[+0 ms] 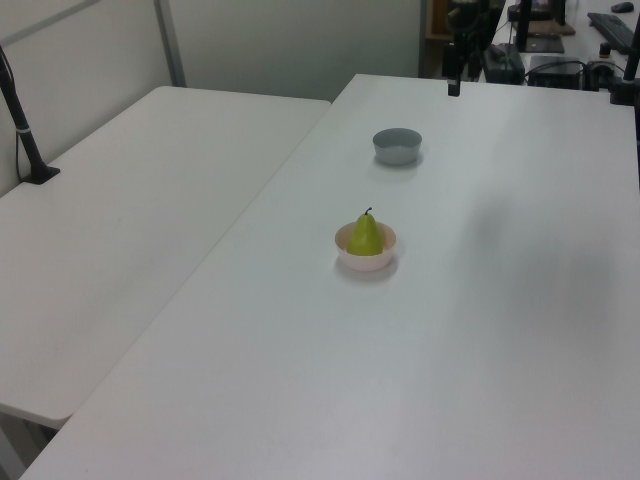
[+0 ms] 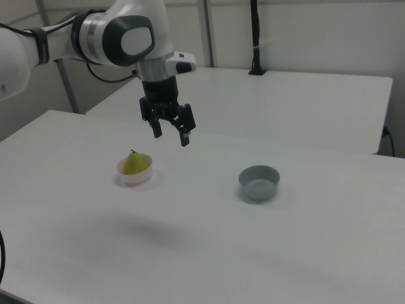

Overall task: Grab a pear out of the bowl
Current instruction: 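Move the open gripper over the pink bowl holding the green pear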

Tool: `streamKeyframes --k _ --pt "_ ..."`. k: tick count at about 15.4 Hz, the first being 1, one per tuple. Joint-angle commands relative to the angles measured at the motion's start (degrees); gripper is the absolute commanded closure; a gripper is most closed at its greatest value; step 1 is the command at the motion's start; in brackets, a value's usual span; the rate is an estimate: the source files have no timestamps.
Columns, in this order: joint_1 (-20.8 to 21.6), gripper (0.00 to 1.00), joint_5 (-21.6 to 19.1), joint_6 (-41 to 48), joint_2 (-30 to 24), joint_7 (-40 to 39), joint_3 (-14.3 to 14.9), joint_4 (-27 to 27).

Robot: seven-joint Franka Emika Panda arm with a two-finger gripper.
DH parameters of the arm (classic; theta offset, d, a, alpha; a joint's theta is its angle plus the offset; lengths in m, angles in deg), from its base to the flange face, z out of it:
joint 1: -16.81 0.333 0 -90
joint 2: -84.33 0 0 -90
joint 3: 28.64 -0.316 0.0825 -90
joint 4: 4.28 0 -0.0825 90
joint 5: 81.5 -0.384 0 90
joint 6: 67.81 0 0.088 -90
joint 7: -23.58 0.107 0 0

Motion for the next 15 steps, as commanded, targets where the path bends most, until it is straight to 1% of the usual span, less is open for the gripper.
streamKeyframes --k 1,7,8,9,10,11,13,14,15 --pt "-0.04 0.0 0.76 0.26 -1.13 -0.09 -0.14 -1.34" --pt "0.75 0.0 0.23 0.26 -0.69 -0.1 -0.13 -1.16" --pt "1.62 0.0 0.23 0.26 -0.6 0.16 0.04 -1.16" --pt "3.19 0.0 0.23 0.35 -0.34 0.25 0.48 -1.16" --pt "5.12 0.0 0.23 0.09 0.53 -0.01 1.7 -1.07" --pt "7.32 0.0 0.23 -0.09 1.93 0.34 2.76 0.15" --pt "10.49 0.0 -0.03 -0.35 4.49 0.87 3.12 2.09" --pt "12.94 0.0 -0.03 -0.44 5.63 1.13 3.12 2.18" --pt "14.45 0.0 -0.38 -1.14 6.42 1.13 3.12 2.27"
